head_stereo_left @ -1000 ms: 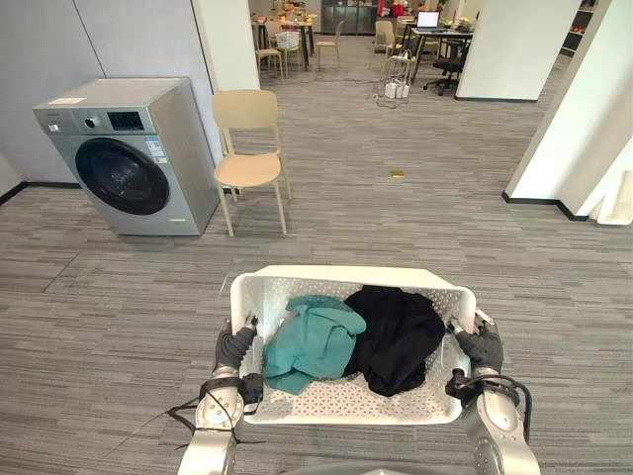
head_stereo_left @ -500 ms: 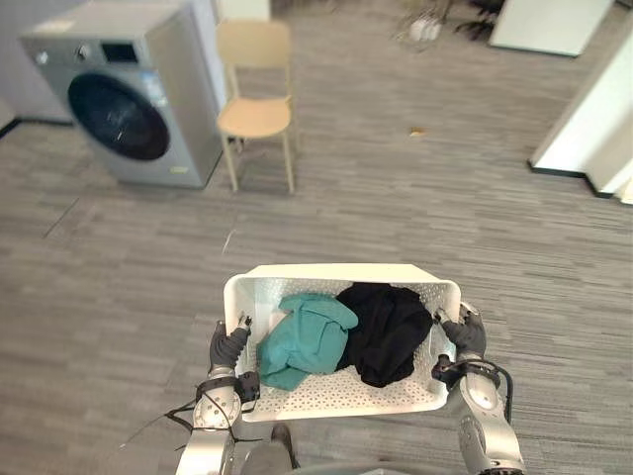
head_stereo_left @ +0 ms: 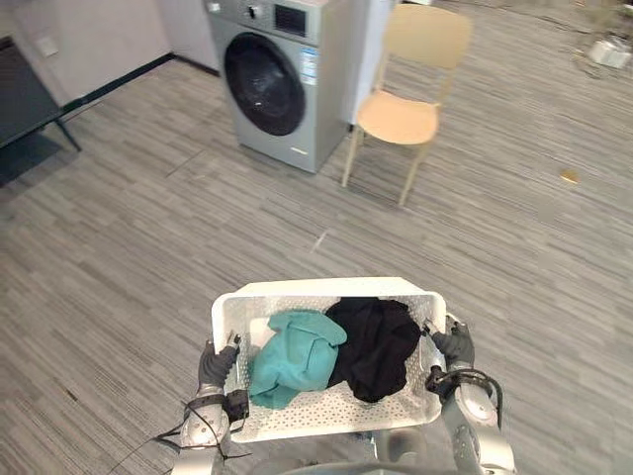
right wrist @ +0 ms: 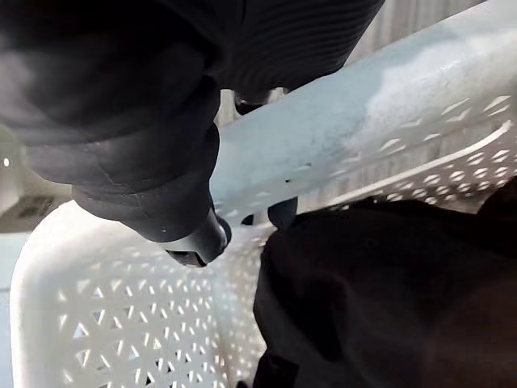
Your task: Pick up the laundry basket with both hands and put the clothes into the washing machine.
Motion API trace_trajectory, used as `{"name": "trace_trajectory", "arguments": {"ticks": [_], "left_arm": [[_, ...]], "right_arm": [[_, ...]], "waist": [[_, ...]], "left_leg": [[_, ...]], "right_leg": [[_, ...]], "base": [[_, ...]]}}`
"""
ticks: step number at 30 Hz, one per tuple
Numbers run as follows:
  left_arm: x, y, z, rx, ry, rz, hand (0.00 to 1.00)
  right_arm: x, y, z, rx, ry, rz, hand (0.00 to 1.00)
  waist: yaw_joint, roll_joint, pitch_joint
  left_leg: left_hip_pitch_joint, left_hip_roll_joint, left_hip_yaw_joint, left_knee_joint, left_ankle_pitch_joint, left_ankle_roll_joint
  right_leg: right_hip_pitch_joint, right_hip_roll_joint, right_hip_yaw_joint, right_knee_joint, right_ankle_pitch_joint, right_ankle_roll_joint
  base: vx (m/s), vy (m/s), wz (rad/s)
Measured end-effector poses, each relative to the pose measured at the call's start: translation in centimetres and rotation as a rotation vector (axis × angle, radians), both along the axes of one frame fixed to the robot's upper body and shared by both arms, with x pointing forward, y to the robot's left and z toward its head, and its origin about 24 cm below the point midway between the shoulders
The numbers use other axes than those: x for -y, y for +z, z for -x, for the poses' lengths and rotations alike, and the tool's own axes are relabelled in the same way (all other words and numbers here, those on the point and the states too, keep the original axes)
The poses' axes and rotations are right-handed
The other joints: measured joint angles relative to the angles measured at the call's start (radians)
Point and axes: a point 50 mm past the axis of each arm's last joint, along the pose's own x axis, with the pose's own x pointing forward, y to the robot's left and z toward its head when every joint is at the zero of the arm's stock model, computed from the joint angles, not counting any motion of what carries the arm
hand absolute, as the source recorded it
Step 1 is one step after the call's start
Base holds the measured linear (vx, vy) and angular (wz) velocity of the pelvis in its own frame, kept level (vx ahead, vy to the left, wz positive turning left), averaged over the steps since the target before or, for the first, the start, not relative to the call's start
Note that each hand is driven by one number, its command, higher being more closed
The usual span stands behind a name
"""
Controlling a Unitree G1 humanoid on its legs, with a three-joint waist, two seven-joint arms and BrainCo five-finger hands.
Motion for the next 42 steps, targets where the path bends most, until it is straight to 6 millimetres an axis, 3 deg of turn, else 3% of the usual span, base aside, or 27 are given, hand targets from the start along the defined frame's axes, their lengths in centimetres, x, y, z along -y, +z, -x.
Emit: {"name": "trace_trajectory", "arguments": {"ticks": [1, 2, 3, 4, 5, 6, 8, 9, 11, 13, 14, 15, 16, 17, 18, 20, 21, 24, 27, 30, 31, 32, 33, 35, 38, 40, 42], "left_arm": [[0.0, -0.1, 0.1, -0.003, 0.007, 0.004, 1.00], [0.6, -0.1, -0.1, 0.003, 0.015, 0.031, 1.00], [0.7, 0.0, 0.0, 0.012, 0.033, 0.043, 1.00], [0.6, 0.3, 0.0, 0.029, 0.047, 0.050, 1.00], [0.4, 0.2, 0.5, 0.025, 0.066, 0.052, 1.00], [0.2, 0.2, 1.0, 0.022, 0.081, 0.058, 1.00], [0.3, 0.2, 0.9, 0.024, 0.067, 0.060, 1.00], [0.2, 0.2, 1.0, 0.026, 0.062, 0.062, 1.00], [0.3, 1.1, 0.3, 0.069, 0.049, 0.059, 1.00], [0.4, 1.3, 0.4, 0.090, 0.058, 0.063, 1.00], [0.5, 1.3, 0.7, 0.085, 0.060, 0.067, 1.00], [0.7, 1.2, 0.9, 0.078, 0.053, 0.069, 1.00], [0.3, 1.3, 0.7, 0.075, 0.050, 0.047, 1.00], [0.0, 1.4, 0.4, 0.074, 0.037, 0.030, 1.00], [-0.4, 1.3, 0.7, 0.059, 0.040, 0.014, 1.00], [-0.4, 1.1, 1.0, 0.046, 0.040, 0.013, 1.00], [-0.4, 1.0, 1.1, 0.041, 0.040, 0.013, 1.00], [-0.1, 1.1, 0.4, 0.055, 0.020, 0.016, 1.00], [-0.4, 0.2, 0.3, 0.017, 0.028, 0.016, 1.00], [-0.2, -0.3, 0.6, -0.007, 0.027, 0.022, 1.00], [0.3, -0.3, 0.3, 0.000, 0.025, 0.038, 1.00], [0.5, -0.2, 0.3, 0.008, 0.032, 0.044, 1.00], [0.7, -0.2, 0.2, 0.018, 0.040, 0.057, 1.00], [1.0, -0.5, 0.6, 0.001, 0.049, 0.072, 1.00], [1.2, -0.7, 0.6, -0.003, 0.048, 0.080, 1.00], [1.4, -0.6, 0.5, 0.014, 0.053, 0.095, 1.00], [1.4, -0.5, 0.2, 0.020, 0.057, 0.101, 1.00]], "right_arm": [[0.1, 0.1, 0.0, 0.005, 0.002, 0.005, 1.00], [0.6, 0.4, 0.0, 0.010, 0.007, 0.026, 1.00], [0.8, 1.0, -0.2, 0.033, 0.016, 0.041, 1.00], [0.6, 2.0, -0.2, 0.071, 0.031, 0.054, 1.00], [0.3, 2.3, -0.3, 0.081, 0.047, 0.056, 1.00], [0.0, 2.4, -0.2, 0.088, 0.051, 0.049, 1.00], [-0.3, 2.2, 0.2, 0.076, 0.023, 0.027, 1.00], [-0.2, 2.1, 0.5, 0.071, 0.013, 0.032, 1.00], [0.0, 3.1, -0.1, 0.117, 0.002, 0.022, 1.00], [0.2, 3.4, -0.6, 0.132, -0.001, 0.029, 1.00], [0.3, 3.2, -0.4, 0.127, -0.007, 0.031, 1.00], [0.3, 3.1, -0.2, 0.121, -0.007, 0.034, 1.00], [-0.1, 2.8, 0.2, 0.107, -0.016, 0.016, 1.00], [-0.3, 2.6, 0.4, 0.102, -0.023, 0.003, 1.00], [-0.6, 2.3, 0.3, 0.091, -0.017, -0.004, 1.00], [-0.8, 1.7, 0.5, 0.062, -0.020, -0.012, 1.00], [-0.8, 1.7, 0.5, 0.065, -0.019, -0.011, 1.00], [0.1, 1.5, 0.2, 0.066, -0.043, -0.006, 1.00], [-0.2, 0.4, -0.3, 0.016, -0.035, -0.020, 1.00], [0.0, 0.1, 0.1, -0.002, -0.033, -0.012, 1.00], [0.3, 0.2, 0.0, 0.004, -0.033, -0.002, 1.00], [0.4, 0.5, -0.4, 0.020, -0.028, 0.009, 1.00], [0.6, 0.8, -0.7, 0.033, -0.022, 0.022, 1.00], [0.8, 1.0, -0.9, 0.035, -0.010, 0.038, 1.00], [0.8, 1.0, -0.9, 0.034, -0.009, 0.046, 1.00], [1.1, 1.5, -1.6, 0.055, -0.005, 0.065, 1.00], [1.1, 1.4, -2.0, 0.051, -0.002, 0.062, 1.00]], "waist": [[-0.015, -0.004, -0.004], [-0.017, 0.037, 0.004], [-0.017, 0.073, -0.001], [-0.005, 0.099, 0.006], [0.017, 0.106, 0.008], [0.046, 0.120, 0.012], [0.054, 0.095, 0.031], [0.079, 0.071, 0.037], [0.098, 0.065, 0.043], [0.113, 0.058, 0.046], [0.140, 0.077, 0.044], [0.146, 0.081, 0.046], [0.151, 0.046, 0.057], [0.147, 0.007, 0.049], [0.144, 0.013, 0.066], [0.112, 0.015, 0.066], [0.095, 0.021, 0.063], [0.082, 0.034, 0.058], [0.070, 0.049, 0.061], [0.042, 0.058, 0.035], [0.038, 0.078, 0.013], [0.036, 0.099, -0.005], [0.045, 0.121, 0.001], [0.049, 0.147, 0.002], [0.055, 0.109, 0.024], [0.088, 0.098, 0.029], [0.100, 0.095, 0.034]], "left_leg": [[0.013, 0.000, -0.004, 0.081, -0.022, -0.028], [-0.011, 0.030, 0.017, 0.220, -0.031, -0.043], [-0.095, 0.075, 0.056, 0.429, 0.003, -0.093], [-0.225, 0.128, 0.141, 0.714, 0.195, -0.111], [-0.268, 0.174, 0.188, 0.818, 0.325, -0.095], [-0.357, 0.252, 0.218, 1.022, 0.362, -0.050], [-0.497, 0.288, 0.199, 1.176, 0.255, -0.023], [-0.567, 0.290, 0.200, 1.124, 0.188, -0.007], [-0.659, 0.288, 0.198, 0.904, 0.116, -0.031], [-0.633, 0.257, 0.130, 0.453, 0.137, -0.094], [-0.576, 0.274, 0.083, 0.305, 0.167, -0.150], [-0.561, 0.279, 0.099, 0.339, 0.222, -0.175], [-0.539, 0.258, 0.170, 0.462, 0.145, -0.116], [-0.507, 0.248, 0.220, 0.504, 0.088, -0.096], [-0.430, 0.246, 0.271, 0.503, 0.040, -0.080], [-0.317, 0.249, 0.304, 0.428, 0.018, -0.071], [-0.270, 0.259, 0.315, 0.367, 0.019, -0.072], [-0.230, 0.287, 0.350, 0.282, 0.010, -0.105], [-0.135, 0.324, 0.389, 0.231, -0.023, -0.164], [0.028, 0.364, 0.401, 0.132, -0.045, -0.252], [0.037, 0.405, 0.375, 0.155, -0.033, -0.276], [-0.026, 0.458, 0.319, 0.297, 0.002, -0.264], [-0.109, 0.513, 0.266, 0.513, 0.094, -0.157], [-0.242, 0.587, 0.193, 0.815, 0.289, -0.106], [-0.391, 0.551, 0.214, 1.013, 0.201, -0.041], [-0.484, 0.444, 0.245, 0.858, 0.102, -0.070], [-0.529, 0.350, 0.260, 0.594, 0.094, -0.077]], "right_leg": [[0.016, 0.001, 0.002, 0.049, 0.089, -0.096], [0.033, 0.021, -0.036, 0.110, 0.063, -0.091], [0.061, 0.035, -0.082, 0.128, 0.012, -0.132], [0.126, 0.068, -0.080, 0.107, -0.058, -0.111], [0.160, 0.095, -0.056, 0.097, -0.077, -0.118], [0.245, 0.138, -0.026, 0.061, -0.109, -0.119], [0.387, 0.143, 0.008, -0.006, -0.152, -0.104], [0.462, 0.118, 0.054, -0.055, -0.160, -0.097], [0.533, 0.081, 0.117, -0.102, -0.163, -0.092], [0.566, 0.017, 0.197, -0.045, -0.244, -0.022], [0.552, 0.009, 0.256, 0.102, -0.360, 0.026], [0.537, -0.006, 0.271, 0.222, -0.426, 0.050], [0.445, -0.076, 0.277, 0.516, -0.471, 0.070], [0.366, -0.119, 0.266, 0.700, -0.405, 0.072], [0.312, -0.186, 0.209, 0.835, -0.341, 0.058], [0.280, -0.242, 0.049, 0.850, -0.348, 0.044], [0.257, -0.241, -0.050, 0.763, -0.355, 0.036], [0.149, -0.202, -0.114, 0.396, -0.324, 0.054], [0.092, -0.189, -0.135, 0.080, -0.137, 0.059], [0.095, -0.185, -0.171, 0.123, 0.061, -0.017], [0.081, -0.159, -0.198, 0.196, 0.007, -0.004], [0.075, -0.122, -0.210, 0.256, -0.068, -0.027], [0.108, -0.073, -0.205, 0.265, -0.122, -0.047], [0.217, 0.002, -0.209, 0.205, -0.159, -0.070], [0.403, 0.034, -0.175, 0.061, -0.166, -0.076], [0.490, 0.023, -0.149, -0.020, -0.178, -0.071], [0.538, 0.003, -0.151, -0.053, -0.202, -0.051]], "base": [[0.78, -0.018, 1.05], [0.79, -0.021, 0.72], [0.79, 0.021, 0.35], [0.80, 0.025, -0.18], [0.83, 0.043, -0.65], [0.82, 0.043, -0.71], [0.79, 0.067, -0.42], [0.75, 0.131, -0.70], [0.70, 0.216, -0.91], [0.67, 0.381, -1.39], [0.60, 0.427, -1.57], [0.60, 0.439, -1.54], [0.56, 0.381, -1.06], [0.54, 0.346, -1.29], [0.58, 0.380, -1.09], [0.49, 0.285, -0.63], [0.33, 0.097, -0.21], [0.41, 0.042, -0.28], [0.54, -0.056, -0.39], [0.65, -0.190, -0.04], [0.66, -0.304, -0.05], [0.77, -0.392, -0.36], [0.49, -0.289, -0.46], [0.50, -0.194, -0.44], [0.55, -0.177, -0.33], [0.57, -0.064, -0.53], [0.41, 0.071, -0.14]]}}
